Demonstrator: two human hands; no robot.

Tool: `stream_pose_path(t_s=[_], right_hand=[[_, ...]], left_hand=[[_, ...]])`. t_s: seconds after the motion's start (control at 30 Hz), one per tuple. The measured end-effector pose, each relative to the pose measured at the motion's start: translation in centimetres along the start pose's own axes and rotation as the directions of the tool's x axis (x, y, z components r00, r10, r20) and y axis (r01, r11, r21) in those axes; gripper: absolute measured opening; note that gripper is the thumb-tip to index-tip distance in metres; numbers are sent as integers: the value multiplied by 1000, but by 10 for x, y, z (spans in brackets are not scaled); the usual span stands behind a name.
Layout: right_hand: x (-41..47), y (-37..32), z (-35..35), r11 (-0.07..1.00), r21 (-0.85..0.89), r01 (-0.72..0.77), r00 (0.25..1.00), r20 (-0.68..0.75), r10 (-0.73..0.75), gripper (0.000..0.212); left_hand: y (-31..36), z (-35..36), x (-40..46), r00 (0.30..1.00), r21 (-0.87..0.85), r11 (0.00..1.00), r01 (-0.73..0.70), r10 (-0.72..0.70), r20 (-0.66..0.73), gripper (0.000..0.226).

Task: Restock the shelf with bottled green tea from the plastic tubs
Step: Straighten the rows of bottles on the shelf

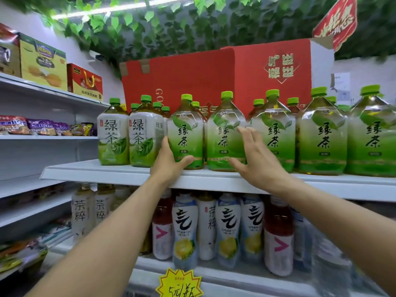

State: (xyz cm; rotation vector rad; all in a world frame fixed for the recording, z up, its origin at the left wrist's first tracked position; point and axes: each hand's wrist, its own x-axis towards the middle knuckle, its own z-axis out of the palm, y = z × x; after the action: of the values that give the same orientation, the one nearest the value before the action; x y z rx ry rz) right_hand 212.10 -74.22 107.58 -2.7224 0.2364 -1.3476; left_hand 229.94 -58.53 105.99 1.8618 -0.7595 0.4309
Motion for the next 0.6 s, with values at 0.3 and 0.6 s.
stream_pose_path(t_s=[0.3, 0.6], right_hand=[[18, -56, 41, 993, -118, 16, 984, -174, -36, 74], [79, -184, 122, 928, 360, -100, 994, 0, 107, 68]], left_hand=[[-15, -11, 6, 984, -201, 965, -166, 176, 33, 96], [-121, -158, 74, 941, -141, 967, -212, 163, -296, 86]])
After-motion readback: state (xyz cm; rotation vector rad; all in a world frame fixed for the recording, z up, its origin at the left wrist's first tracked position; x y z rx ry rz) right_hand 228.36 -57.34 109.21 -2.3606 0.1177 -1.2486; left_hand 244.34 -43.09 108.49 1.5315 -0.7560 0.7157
